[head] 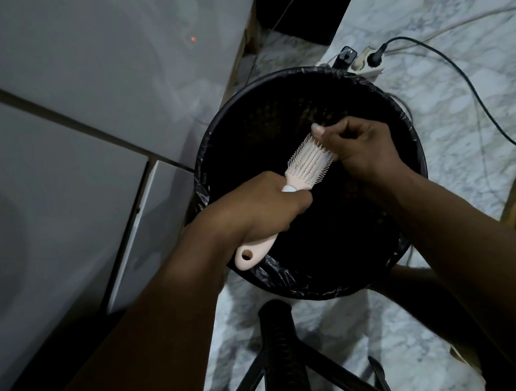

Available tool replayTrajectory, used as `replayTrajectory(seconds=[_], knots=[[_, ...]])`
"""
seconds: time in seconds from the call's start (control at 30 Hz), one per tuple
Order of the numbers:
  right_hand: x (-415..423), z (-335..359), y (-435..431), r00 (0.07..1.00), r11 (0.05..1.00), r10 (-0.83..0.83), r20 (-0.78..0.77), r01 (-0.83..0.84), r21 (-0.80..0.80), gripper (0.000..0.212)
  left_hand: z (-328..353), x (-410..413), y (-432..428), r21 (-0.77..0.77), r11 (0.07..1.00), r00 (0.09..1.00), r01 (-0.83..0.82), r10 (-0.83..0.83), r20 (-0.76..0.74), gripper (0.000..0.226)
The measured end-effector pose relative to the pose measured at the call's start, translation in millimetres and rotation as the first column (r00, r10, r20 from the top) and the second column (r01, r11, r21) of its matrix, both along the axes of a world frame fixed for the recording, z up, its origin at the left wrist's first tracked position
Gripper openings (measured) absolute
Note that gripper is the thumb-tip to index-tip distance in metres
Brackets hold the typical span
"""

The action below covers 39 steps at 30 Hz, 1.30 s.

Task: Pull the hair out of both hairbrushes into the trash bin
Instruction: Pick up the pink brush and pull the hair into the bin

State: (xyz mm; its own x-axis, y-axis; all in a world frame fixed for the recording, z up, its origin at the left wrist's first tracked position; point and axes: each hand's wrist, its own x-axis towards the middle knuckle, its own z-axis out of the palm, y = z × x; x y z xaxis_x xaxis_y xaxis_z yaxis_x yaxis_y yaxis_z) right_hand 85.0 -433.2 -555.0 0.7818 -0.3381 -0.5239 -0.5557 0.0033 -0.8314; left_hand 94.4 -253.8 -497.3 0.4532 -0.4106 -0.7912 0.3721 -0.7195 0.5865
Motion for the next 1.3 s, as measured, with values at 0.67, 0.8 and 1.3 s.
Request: replayTrajectory(seconds=[0.67,0.8,1.3], knots=[[-10,12,-6,0.959,0.985,-0.015,-0.283,-0.034,-0.168,0.017,24,-18,16,0.143,0.99,0.997,0.018,-0.028,0.067,0.019],[-13,65,-11,0.954,0.943,0.143,-0.262,-0.212,-0.255,0.046,65,-25,21,0.169,0.985,0.993,-0.031,0.011,0.12,0.019],[-37,434,15,0.879,0.842,0.461,0.124,-0.389,-0.372,0.019,386,-64,34,0.139,0.964,0.571,-0.227,0.016,0.821,0.033]])
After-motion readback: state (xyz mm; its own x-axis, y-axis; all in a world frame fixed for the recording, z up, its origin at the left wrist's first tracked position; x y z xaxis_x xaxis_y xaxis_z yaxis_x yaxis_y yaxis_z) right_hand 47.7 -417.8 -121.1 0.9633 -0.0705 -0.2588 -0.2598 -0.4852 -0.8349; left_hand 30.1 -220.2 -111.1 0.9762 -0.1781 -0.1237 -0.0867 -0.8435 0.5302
